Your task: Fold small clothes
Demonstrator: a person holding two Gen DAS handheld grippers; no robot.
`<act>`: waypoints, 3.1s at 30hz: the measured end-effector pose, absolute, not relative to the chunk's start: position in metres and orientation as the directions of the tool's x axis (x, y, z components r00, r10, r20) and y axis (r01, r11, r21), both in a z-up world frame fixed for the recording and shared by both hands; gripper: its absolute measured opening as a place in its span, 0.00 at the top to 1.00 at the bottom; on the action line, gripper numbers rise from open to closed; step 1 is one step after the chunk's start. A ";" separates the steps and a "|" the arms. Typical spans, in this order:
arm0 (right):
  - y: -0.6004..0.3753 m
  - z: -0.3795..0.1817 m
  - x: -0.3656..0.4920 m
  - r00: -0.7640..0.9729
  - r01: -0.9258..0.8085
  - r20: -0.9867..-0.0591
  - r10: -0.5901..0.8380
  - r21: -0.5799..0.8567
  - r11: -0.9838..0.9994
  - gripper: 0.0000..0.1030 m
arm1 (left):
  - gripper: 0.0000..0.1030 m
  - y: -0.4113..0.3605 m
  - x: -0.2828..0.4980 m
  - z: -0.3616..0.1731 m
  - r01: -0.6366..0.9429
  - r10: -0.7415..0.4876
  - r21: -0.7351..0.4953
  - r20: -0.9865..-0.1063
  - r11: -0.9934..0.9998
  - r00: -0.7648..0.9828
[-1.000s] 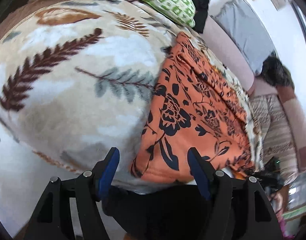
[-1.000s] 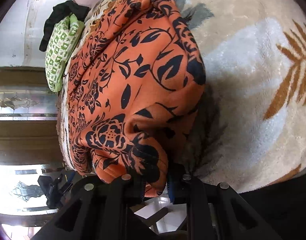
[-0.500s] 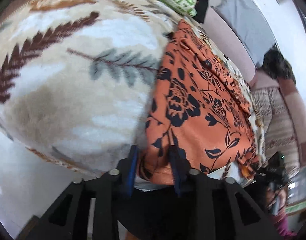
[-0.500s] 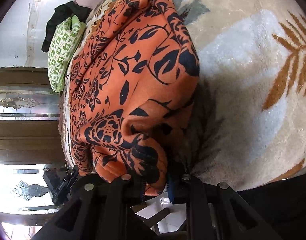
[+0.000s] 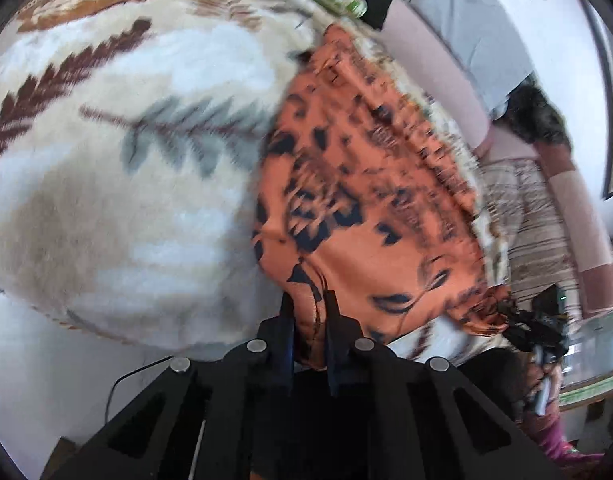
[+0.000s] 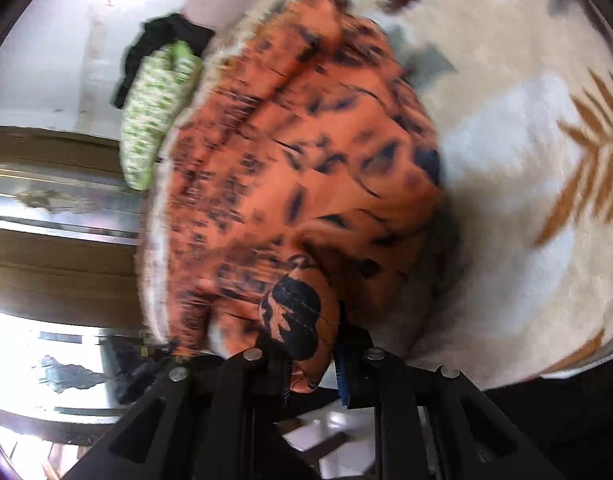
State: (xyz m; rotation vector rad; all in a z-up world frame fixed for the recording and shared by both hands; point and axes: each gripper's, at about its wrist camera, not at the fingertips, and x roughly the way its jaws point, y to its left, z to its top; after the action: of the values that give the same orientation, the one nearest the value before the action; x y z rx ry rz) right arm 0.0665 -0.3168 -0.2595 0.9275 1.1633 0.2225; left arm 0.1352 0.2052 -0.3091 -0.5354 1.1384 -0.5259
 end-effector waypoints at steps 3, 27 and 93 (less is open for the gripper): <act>-0.322 -0.237 0.076 0.479 0.240 -0.628 0.614 0.766 0.596 0.83 | 0.88 0.210 0.147 -0.289 0.131 -0.675 -0.681 -0.646 0.721 0.356; -0.467 -0.244 0.361 0.769 0.311 -0.476 0.428 0.862 0.401 0.83 | 0.88 0.105 0.513 -0.236 0.072 -0.619 -0.666 -0.641 0.743 0.454; -0.093 -0.270 0.517 0.380 -0.063 -0.824 0.421 0.431 0.900 0.63 | 0.27 0.073 0.358 -0.262 -0.163 -0.142 -0.253 -0.856 0.954 0.496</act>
State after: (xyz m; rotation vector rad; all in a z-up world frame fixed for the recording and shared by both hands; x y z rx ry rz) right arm 0.5165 -0.0928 -0.2705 0.3559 1.1449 0.3175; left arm 0.3577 0.0728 -0.2622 -0.3197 1.0563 0.0126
